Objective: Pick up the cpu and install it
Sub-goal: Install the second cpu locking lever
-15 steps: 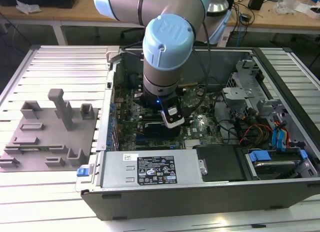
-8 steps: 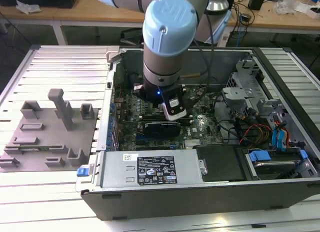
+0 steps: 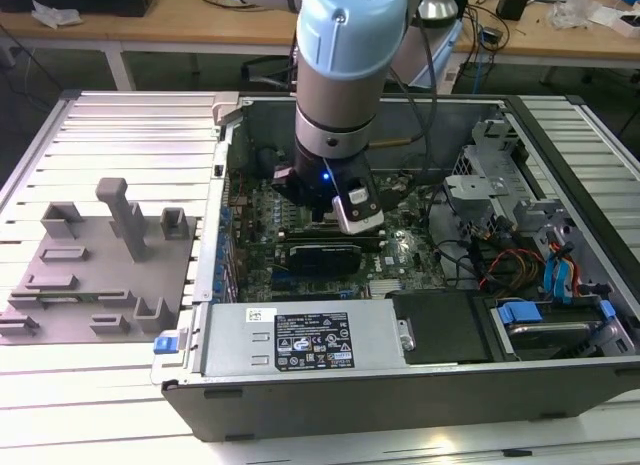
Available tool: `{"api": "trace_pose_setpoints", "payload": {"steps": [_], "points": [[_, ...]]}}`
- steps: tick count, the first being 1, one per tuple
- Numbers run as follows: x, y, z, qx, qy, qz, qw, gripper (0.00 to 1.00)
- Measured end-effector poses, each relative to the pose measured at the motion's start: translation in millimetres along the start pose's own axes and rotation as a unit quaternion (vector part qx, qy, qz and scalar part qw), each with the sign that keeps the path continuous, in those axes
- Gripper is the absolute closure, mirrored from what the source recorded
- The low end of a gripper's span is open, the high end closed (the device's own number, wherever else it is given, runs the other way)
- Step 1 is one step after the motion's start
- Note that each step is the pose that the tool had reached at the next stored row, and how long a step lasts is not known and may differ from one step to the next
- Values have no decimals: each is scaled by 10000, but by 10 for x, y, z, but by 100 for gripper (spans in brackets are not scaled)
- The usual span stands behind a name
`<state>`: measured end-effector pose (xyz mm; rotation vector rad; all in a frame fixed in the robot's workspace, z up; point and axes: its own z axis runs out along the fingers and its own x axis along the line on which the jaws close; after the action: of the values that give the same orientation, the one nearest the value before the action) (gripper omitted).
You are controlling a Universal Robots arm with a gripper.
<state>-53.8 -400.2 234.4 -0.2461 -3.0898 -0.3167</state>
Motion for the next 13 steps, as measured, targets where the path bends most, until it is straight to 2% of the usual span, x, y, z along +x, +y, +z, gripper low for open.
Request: {"api": "trace_pose_setpoints", "payload": {"steps": [1,2,4,5,9,11,13], "points": [[-7,48,11,26,-5,2,10000,89],[-9,122,25,32,-6,1,10000,89],[-13,202,42,36,-7,1,10000,89],[-38,238,48,39,-7,0,10000,89],[-217,313,56,54,-10,1,10000,89],[-221,338,54,54,-10,2,10000,89],[-218,363,20,56,-10,1,10000,89]]}}
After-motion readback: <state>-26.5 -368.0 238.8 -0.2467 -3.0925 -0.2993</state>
